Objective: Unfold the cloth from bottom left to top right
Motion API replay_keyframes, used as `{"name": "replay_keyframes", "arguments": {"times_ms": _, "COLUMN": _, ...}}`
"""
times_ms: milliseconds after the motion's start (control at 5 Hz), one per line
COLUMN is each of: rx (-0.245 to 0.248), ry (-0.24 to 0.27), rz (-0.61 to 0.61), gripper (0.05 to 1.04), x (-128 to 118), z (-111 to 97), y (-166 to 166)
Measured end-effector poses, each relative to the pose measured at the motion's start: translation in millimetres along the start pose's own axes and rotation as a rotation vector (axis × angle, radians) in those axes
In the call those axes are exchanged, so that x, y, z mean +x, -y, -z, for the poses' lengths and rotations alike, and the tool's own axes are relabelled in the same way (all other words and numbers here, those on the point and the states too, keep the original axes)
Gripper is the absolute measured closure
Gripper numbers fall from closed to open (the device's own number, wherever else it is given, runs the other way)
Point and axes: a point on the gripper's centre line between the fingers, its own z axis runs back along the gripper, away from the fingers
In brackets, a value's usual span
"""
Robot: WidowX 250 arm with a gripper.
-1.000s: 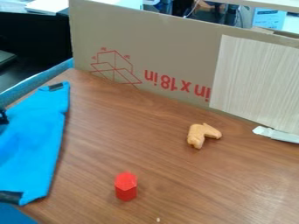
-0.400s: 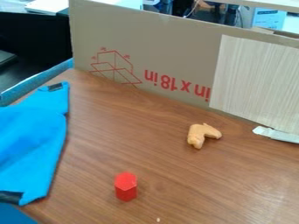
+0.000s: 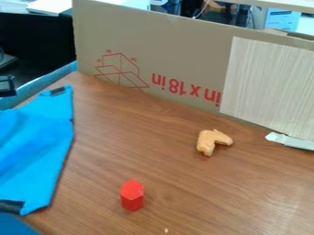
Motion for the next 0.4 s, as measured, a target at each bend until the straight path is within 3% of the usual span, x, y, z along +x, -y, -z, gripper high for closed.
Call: {"name": "replay_keyframes", "arguments": {"times_ms": 400, "rx": 0.024, "ry": -0.032, "rz": -0.006, "gripper": 1.001, "x": -17.9, "z": -17.1, "y": 43.5}}
